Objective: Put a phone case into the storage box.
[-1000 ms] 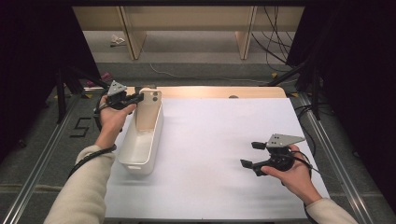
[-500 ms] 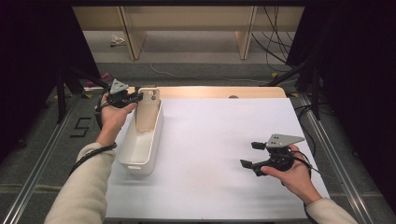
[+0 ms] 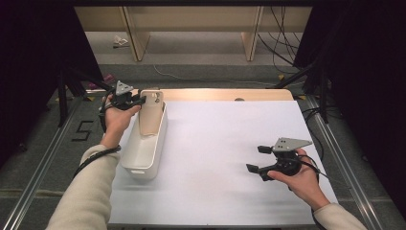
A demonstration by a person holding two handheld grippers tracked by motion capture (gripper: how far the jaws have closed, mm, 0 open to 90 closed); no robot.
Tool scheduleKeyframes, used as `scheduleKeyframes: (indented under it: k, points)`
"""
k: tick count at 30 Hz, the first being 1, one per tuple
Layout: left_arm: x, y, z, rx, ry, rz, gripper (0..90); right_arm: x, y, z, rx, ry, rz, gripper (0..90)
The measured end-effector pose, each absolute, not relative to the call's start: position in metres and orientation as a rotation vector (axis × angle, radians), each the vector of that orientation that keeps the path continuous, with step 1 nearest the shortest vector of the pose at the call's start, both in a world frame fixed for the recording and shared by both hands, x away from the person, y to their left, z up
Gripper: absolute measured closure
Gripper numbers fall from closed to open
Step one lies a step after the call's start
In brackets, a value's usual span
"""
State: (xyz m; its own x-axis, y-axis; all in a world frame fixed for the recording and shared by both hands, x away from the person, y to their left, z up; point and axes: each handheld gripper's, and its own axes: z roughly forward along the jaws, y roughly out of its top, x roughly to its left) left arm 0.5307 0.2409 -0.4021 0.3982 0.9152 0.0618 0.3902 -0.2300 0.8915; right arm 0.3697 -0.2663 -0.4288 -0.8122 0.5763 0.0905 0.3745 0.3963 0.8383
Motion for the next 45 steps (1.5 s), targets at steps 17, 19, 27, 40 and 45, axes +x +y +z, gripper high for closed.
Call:
scheduleKeyframes:
  k: [17, 19, 27, 40, 45]
  points:
    - [0.524, 0.241, -0.392, 1.82, 1.192, 0.813, 57.7, 0.37, -0.266, -0.429, 0.848, 2.438, 1.379, 16.4]
    - [0.522, 0.241, -0.391, 1.817, 1.194, 0.811, 56.6, 0.37, -0.266, -0.429, 0.849, 2.438, 1.379, 16.4]
    - [0.51, 0.239, -0.387, 1.795, 1.201, 0.761, 45.6, 0.37, -0.267, -0.429, 0.851, 2.434, 1.372, 16.4]
    - [0.475, 0.231, -0.377, 1.794, 1.149, 0.652, 15.3, 0.371, -0.268, -0.429, 0.858, 2.429, 1.375, 16.3]
    - [0.46, 0.227, -0.376, 1.793, 1.114, 0.619, 9.7, 0.371, -0.268, -0.428, 0.857, 2.425, 1.377, 16.3]
